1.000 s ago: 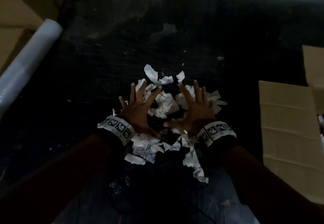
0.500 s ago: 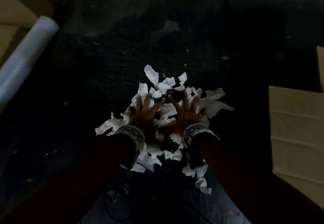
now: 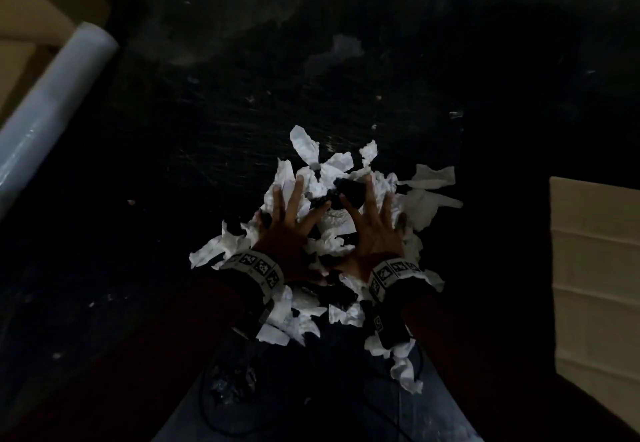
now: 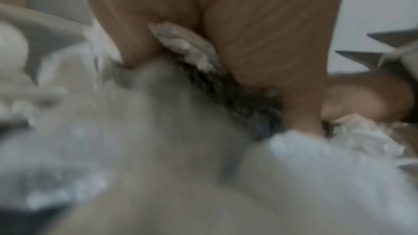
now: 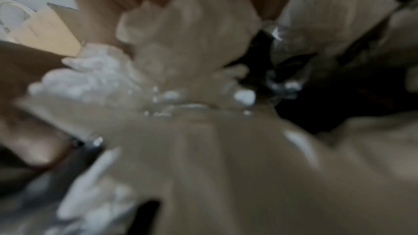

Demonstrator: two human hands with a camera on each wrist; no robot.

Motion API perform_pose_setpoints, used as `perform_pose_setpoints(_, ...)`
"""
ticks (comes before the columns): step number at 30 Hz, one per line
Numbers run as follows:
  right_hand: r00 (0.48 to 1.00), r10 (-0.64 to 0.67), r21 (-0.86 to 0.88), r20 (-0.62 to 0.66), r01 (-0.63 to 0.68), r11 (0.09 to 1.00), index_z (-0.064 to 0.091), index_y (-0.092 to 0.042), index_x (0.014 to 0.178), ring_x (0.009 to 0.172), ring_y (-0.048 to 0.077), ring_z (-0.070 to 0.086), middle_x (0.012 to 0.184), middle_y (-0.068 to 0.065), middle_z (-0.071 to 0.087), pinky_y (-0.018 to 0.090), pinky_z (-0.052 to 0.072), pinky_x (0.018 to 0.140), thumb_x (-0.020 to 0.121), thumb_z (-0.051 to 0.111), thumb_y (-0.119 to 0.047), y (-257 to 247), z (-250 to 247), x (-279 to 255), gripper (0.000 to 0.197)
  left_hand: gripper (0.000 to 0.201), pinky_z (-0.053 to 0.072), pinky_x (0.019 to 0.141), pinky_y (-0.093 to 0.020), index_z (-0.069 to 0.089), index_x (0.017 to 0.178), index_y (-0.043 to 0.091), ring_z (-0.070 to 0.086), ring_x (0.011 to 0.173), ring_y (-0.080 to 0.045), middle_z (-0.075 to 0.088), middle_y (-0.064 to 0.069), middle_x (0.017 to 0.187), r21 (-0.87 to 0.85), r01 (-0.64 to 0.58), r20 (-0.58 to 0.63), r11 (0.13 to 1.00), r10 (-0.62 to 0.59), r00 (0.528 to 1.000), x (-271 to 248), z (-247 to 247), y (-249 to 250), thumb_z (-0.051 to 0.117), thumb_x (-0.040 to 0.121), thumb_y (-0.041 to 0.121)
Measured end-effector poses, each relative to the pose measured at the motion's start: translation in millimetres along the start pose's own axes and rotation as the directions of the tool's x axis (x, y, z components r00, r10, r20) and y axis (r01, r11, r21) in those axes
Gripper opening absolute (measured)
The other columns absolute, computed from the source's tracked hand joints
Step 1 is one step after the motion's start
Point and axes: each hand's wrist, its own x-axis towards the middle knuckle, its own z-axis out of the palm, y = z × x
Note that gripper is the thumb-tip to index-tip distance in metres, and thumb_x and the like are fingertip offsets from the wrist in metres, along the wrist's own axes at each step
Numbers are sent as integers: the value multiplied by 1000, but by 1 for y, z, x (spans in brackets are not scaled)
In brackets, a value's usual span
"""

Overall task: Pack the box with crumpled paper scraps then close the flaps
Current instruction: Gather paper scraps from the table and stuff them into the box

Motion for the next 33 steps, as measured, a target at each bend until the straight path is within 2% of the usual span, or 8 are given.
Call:
perform_pose_setpoints(9,999,-32,-31,-11,32,999,-17,-45,147,138,44,-31,149,-13,-41,77,10,104,48,57,-91,-1,-3,3,132,136,7,114,-74,-8,152,50,-26,149,-37,-28,9,163,68,1,-1,998,-1,1000,8,1,-3,71,48,86)
perform_pose_setpoints(13,999,-41,-31,28,41,999,-23,-44,145,139,39,-31,152,-22,-33,74,-3,105,50,61,-86,2,3,8,134,133,10,119,-66,-1,155,44,-16,152,-33,-19,7,165,74,-6,-33,997,9,999,9,1,-2,71,51,85)
perform_pose_setpoints(20,995,-90,-7,-33,89,996,17,-31,151,147,37,-3,160,-13,-4,57,20,115,60,61,-72,7,21,9,110,102,26,120,-55,13,156,42,9,153,-29,-15,15,166,-125,16,-88,992,-27,996,-8,9,13,66,73,69)
perform_pose_setpoints(23,985,-113,69,-128,123,990,31,-28,147,145,29,20,160,-12,7,48,37,108,76,64,-50,4,20,1,82,81,-26,110,-39,28,155,35,-2,152,-17,-12,14,166,-146,24,-161,989,-48,986,-15,15,30,63,85,59)
perform_pose_setpoints(25,977,-103,120,-185,126,985,36,-26,145,135,26,39,159,-11,15,40,48,95,83,62,-35,1,16,-3,67,70,-41,94,-25,32,154,32,-7,151,-11,-13,14,166,-158,50,-157,986,-75,985,-16,18,37,59,92,53)
perform_pose_setpoints(27,972,-89,151,-219,124,981,41,-25,142,121,22,54,158,-12,21,34,52,82,85,59,-31,0,17,-5,60,65,-31,105,-31,34,152,31,1,152,-12,-13,15,166,-162,72,-154,984,-97,983,-16,20,39,59,95,48)
perform_pose_setpoints(29,975,-67,147,-211,99,984,39,-29,143,115,14,58,156,-17,20,30,54,79,82,53,-41,2,22,-3,64,62,-3,120,-43,37,151,34,12,151,-13,-9,18,166,-192,81,-178,978,-116,977,-15,18,42,61,95,44)
perform_pose_setpoints(33,968,-59,220,-245,115,969,41,-30,141,106,11,63,152,-21,29,29,56,77,76,58,-54,0,23,-6,71,67,19,119,-52,38,147,44,31,147,-16,-3,24,164,-261,61,-261,964,-132,956,-16,25,40,65,86,48)
